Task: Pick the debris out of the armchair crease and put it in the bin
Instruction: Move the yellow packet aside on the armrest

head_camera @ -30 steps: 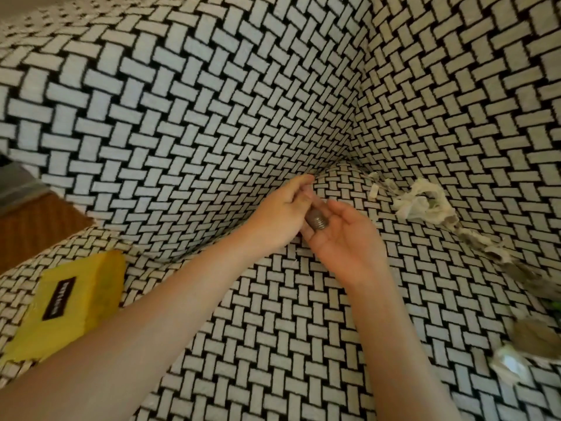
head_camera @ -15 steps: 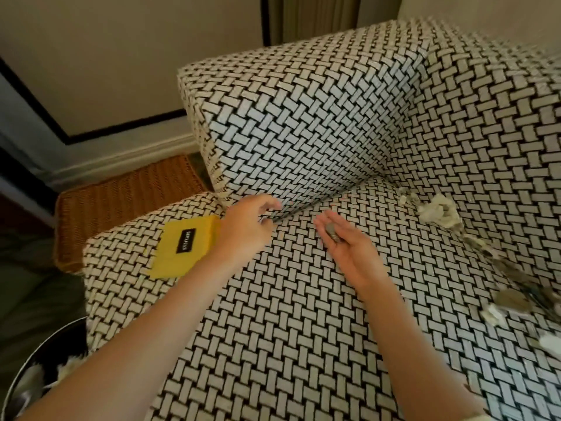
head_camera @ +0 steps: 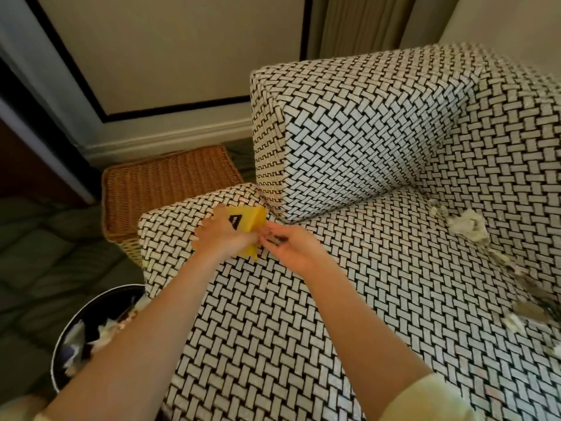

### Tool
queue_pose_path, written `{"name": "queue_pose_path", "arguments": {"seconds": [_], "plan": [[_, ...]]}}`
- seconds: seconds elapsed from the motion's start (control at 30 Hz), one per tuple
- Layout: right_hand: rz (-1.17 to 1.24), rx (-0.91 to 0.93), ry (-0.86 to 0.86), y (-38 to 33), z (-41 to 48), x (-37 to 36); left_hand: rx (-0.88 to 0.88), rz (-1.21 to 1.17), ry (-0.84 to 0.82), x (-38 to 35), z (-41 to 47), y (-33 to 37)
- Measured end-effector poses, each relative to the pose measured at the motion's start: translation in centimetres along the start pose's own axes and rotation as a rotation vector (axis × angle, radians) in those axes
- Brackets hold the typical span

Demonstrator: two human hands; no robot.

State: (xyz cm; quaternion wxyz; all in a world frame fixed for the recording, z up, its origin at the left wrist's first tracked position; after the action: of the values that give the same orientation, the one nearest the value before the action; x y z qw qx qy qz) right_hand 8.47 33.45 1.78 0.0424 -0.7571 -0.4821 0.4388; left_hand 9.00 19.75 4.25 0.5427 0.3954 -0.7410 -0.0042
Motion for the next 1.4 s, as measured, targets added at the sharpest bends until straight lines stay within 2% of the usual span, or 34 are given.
{"name": "queue_pose_path", "arguments": {"seconds": [0.1,0.13,0.27,0.5,0.6,0.73,0.83,0.9,1.0,1.07,1.17,1.3,1.4], "plan": [[0.006,-0.064,-0.017,0.6,-0.1,-1.4,0.025,-0.219,-0.068,0.2,0.4,-0.6],[0.043,-0.124,0.034,0.6,-0.4,-1.6,0.028,-0.274,-0.090,0.2,0.3,-0.6],[-0.110,-0.067,-0.041,-0.5,-0.8,-3.5,0.009,-0.389,-0.123,-0.1,0.6,-0.3],[-0.102,-0.087,-0.118,-1.7,-1.8,-4.9,0.029,-0.355,-0.081,-0.4,0.6,0.0],[-0.177,-0.104,0.000,-2.4,-1.4,-3.3,-0.064,-0.268,-0.036,-0.3,0.0,1.3],[-0.277,0.086,0.087,-5.1,-1.6,-1.3,-0.340,-0.146,0.146,0.8,-2.0,6.1],[-0.379,0.153,0.178,-7.5,-3.0,1.5,-0.543,-0.091,0.118,-0.5,-3.8,10.9],[-0.467,0.231,0.280,-9.8,-3.5,4.4,-0.525,-0.135,0.090,-1.6,-4.3,12.3],[-0.573,0.446,0.465,-13.8,-5.3,9.8,-0.465,-0.147,0.281,-1.7,-5.0,12.7],[-0.771,0.592,0.612,-15.5,-7.5,14.0,-0.478,-0.076,0.370,-2.8,-6.2,13.2],[-0.984,0.742,0.730,-16.8,-10.0,18.5,-0.595,0.036,0.229,-7.7,-7.8,16.0],[-1.060,0.859,0.803,-19.7,-10.0,20.1,-0.661,0.013,-0.070,-12.7,-8.0,20.6],[-1.107,0.951,0.866,-21.4,-10.0,20.7,-0.704,0.040,-0.167,-14.8,-7.5,23.8]]}}
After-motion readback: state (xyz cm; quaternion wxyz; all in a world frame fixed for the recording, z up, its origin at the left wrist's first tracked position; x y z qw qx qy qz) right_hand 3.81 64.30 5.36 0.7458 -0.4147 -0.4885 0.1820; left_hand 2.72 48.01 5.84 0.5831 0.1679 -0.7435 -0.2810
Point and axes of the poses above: each hand's wrist, its own z-axis towards the middle knuckle, its own x-axis out of the back of the hand, y = z × x, the point moved 10 cm from there along z, towards the middle knuckle, and after that the axes turned 2 degrees about z, right-handed, at the moved point
